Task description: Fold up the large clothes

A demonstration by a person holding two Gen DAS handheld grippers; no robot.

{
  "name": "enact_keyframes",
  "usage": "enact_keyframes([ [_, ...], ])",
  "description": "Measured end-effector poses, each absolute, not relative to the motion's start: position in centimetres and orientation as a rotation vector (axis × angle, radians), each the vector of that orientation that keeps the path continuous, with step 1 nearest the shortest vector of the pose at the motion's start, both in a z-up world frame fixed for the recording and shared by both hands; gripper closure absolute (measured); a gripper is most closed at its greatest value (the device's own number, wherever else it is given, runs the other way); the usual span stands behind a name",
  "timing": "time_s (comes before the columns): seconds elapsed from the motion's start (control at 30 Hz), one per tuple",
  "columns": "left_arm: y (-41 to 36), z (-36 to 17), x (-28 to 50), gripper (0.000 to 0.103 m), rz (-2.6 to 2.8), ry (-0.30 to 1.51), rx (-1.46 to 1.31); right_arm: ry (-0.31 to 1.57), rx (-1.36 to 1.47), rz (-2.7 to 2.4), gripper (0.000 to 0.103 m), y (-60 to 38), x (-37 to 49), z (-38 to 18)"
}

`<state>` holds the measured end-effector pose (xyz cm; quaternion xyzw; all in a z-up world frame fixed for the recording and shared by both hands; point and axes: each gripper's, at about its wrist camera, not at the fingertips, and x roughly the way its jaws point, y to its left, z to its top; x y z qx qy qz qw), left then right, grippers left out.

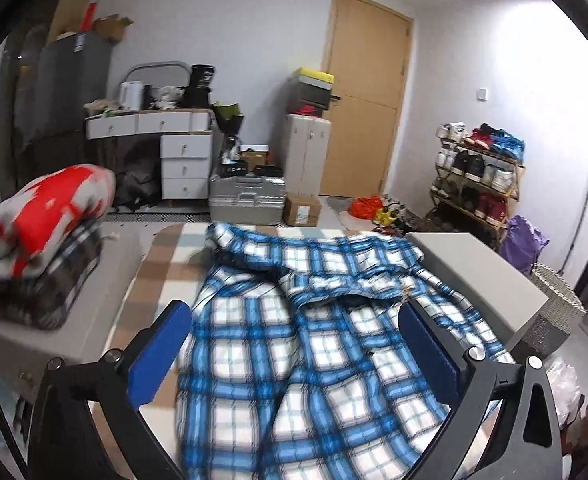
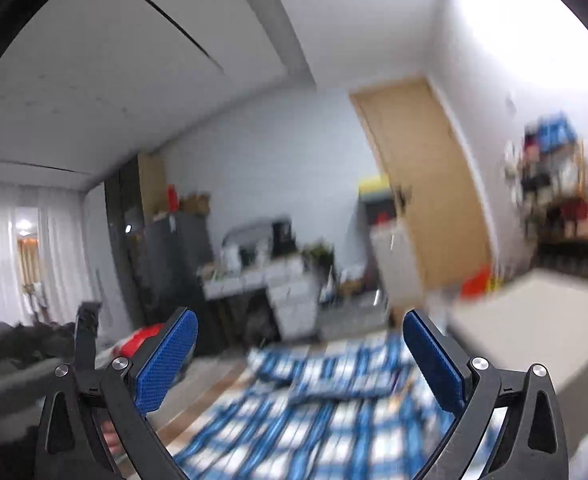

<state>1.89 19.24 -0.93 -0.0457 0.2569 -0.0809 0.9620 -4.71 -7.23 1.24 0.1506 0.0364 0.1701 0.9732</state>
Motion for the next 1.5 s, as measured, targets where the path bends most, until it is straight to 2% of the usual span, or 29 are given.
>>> enact_keyframes([
  [0.1, 19.9, -1.3, 1.0, 0.002, -0.148, 0.533, -0.055, 0.194, 0.362, 0.393, 0.000, -8.4, -6.0, 0.1],
  [0.2, 20.9, -1.1, 0.0, 0.002, -0.132, 0.521, -0.063, 0.171, 0.361, 0.412, 0.000, -10.0, -10.0, 1.6],
  [0.37, 22.0, -0.6, -1.4, 0.002, -0.107, 0.481, -0.094, -0.016, 0.202, 0.329, 0.000, -10.1, -16.6, 6.7],
  [0.47, 21.9, -0.2, -1.8, 0.002, -0.109, 0.462, -0.095, -0.080, 0.044, 0.184, 0.000, -8.1, -19.8, 10.1],
  [0.53, 21.7, -0.1, -1.9, 0.002, -0.118, 0.455, -0.080, -0.195, -0.088, 0.010, 0.000, -6.5, -23.1, 13.4],
  [0.67, 21.6, 0.2, -2.8, 0.002, -0.116, 0.412, -0.085, -0.342, -0.135, -0.177, 0.000, -6.7, -28.2, 19.2],
  [0.77, 21.5, 0.2, -3.1, 0.002, -0.120, 0.401, -0.086, -0.299, -0.026, -0.250, 0.000, -9.5, -29.6, 23.6],
  [0.87, 21.5, 0.0, -3.2, 0.002, -0.114, 0.402, -0.069, -0.205, 0.107, -0.091, 0.000, -11.1, -28.4, 24.8],
  [1.0, 22.1, -0.9, -3.1, 0.002, -0.053, 0.423, -0.049, -0.022, 0.212, 0.197, 0.000, -9.6, -21.9, 20.3],
  [1.17, 24.1, -3.0, -1.6, 0.002, 0.012, 0.515, -0.039, 0.246, 0.307, 0.289, 0.000, -6.5, -9.7, 8.4],
  [1.23, 25.0, -4.3, -0.9, 0.002, 0.032, 0.563, -0.056, 0.336, 0.282, 0.212, 0.000, -5.1, -4.6, 1.9],
  [1.37, 26.8, -7.8, 1.2, 0.002, 0.019, 0.710, -0.109, 0.396, 0.204, 0.124, 0.000, -3.7, -0.7, -5.7],
  [1.5, 27.9, -11.8, 3.0, 0.002, -0.066, 0.891, -0.217, 0.397, 0.187, 0.089, 0.000, -2.3, -0.7, -9.2],
])
